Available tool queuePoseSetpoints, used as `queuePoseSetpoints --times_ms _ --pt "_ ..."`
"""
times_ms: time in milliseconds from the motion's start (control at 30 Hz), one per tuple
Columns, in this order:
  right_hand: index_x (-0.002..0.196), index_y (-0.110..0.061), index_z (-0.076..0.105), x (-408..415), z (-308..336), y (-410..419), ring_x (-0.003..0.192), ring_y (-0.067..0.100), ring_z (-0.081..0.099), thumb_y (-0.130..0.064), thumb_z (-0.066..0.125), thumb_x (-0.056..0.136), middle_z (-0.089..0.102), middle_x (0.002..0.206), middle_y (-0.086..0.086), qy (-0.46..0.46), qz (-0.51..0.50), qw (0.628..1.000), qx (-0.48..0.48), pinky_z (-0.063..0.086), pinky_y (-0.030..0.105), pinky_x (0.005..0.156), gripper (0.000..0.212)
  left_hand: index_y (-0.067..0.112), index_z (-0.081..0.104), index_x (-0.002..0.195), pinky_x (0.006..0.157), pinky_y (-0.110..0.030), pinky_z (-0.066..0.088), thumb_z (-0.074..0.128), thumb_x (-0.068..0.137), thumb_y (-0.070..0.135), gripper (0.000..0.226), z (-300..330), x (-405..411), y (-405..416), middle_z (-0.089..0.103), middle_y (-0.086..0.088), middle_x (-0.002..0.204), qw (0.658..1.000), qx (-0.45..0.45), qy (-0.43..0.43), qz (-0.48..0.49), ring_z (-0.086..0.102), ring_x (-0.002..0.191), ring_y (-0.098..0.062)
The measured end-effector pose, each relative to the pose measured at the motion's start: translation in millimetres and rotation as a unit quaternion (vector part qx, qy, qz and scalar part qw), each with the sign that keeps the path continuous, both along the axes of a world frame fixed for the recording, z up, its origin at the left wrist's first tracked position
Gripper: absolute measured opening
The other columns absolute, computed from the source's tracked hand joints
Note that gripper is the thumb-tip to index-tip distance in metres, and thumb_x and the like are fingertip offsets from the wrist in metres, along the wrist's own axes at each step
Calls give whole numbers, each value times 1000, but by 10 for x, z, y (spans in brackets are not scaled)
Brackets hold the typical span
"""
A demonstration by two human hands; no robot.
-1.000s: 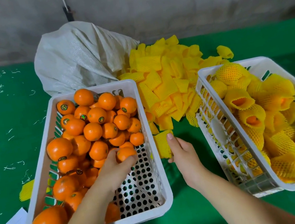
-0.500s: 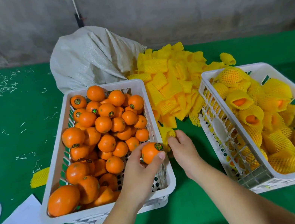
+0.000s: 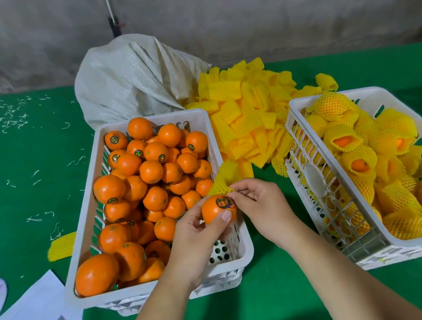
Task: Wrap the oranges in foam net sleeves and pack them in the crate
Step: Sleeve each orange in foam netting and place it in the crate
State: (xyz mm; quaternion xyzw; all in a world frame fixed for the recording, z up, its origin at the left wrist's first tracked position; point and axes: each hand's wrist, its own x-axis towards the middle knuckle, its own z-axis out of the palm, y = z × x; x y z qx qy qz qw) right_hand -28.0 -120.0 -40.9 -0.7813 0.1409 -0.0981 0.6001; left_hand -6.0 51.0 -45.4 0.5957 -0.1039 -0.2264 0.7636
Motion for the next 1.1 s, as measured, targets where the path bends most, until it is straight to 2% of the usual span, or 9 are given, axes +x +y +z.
queuePoseSetpoints --times_ms 200,300,433,567,667,800,867,967,1100 --pt "95 -34 63 -79 159 65 68 -3 56 -43 59 93 64 80 -14 -40 51 998 -14 42 12 62 11 35 45 129 82 -32 59 86 79 34 65 -91 22 -71 67 -8 118 994 34 -25 100 71 96 -16" --pt "101 -37 58 -110 157 183 75 -4 62 -40 54 99 67 81 -22 -66 76 995 -28 43 12 66 6 46 33 140 90 -30 60 83 84 40 75 -86 26 -38 62 4 133 993 43 -40 102 71 111 -9" --pt "106 -41 56 -120 100 251 83 2 66 -37 52 101 67 90 -21 -94 38 994 -43 48 22 71 7 46 53 136 102 -41 58 82 83 43 61 -87 25 -29 59 -2 141 994 59 -56 69 65 124 -20" --pt "119 -44 56 -116 75 247 89 8 65 -50 48 97 64 107 -18 -76 20 993 -84 53 27 73 23 44 37 153 108 -41 54 69 91 10 77 -127 38 21 59 -5 146 999 1 -28 -37 61 132 -22" --pt "129 -39 57 -129 72 243 97 4 64 -39 53 99 55 120 -22 -76 28 990 -115 56 27 81 30 43 40 153 105 -39 52 73 91 28 72 -96 59 11 63 0 143 1000 -4 5 -27 62 131 -22" --pt "127 -25 69 -162 37 280 89 -1 60 -20 58 103 55 115 -22 -105 56 985 -126 50 17 80 27 33 59 137 110 -57 51 75 92 50 51 -75 64 -30 71 -6 133 998 -13 38 40 68 125 -29" --pt "118 -27 72 -176 31 294 92 6 65 -19 59 101 61 111 -18 -104 26 991 -79 55 26 81 22 35 63 131 109 -59 51 72 94 46 39 -83 70 -30 71 -9 132 999 -6 29 35 68 124 -31" --pt "108 -36 70 -189 36 298 92 13 70 -23 58 98 70 105 -6 -90 -14 996 -13 57 33 79 20 38 61 133 108 -50 52 72 97 43 38 -95 70 -21 70 -5 136 1000 2 23 9 66 128 -29" --pt "104 -39 68 -242 51 272 74 3 65 -22 54 97 71 85 -14 -98 -28 994 30 50 17 68 22 41 60 135 99 -36 54 71 94 42 43 -113 81 -12 72 0 131 1000 19 14 11 68 123 -21"
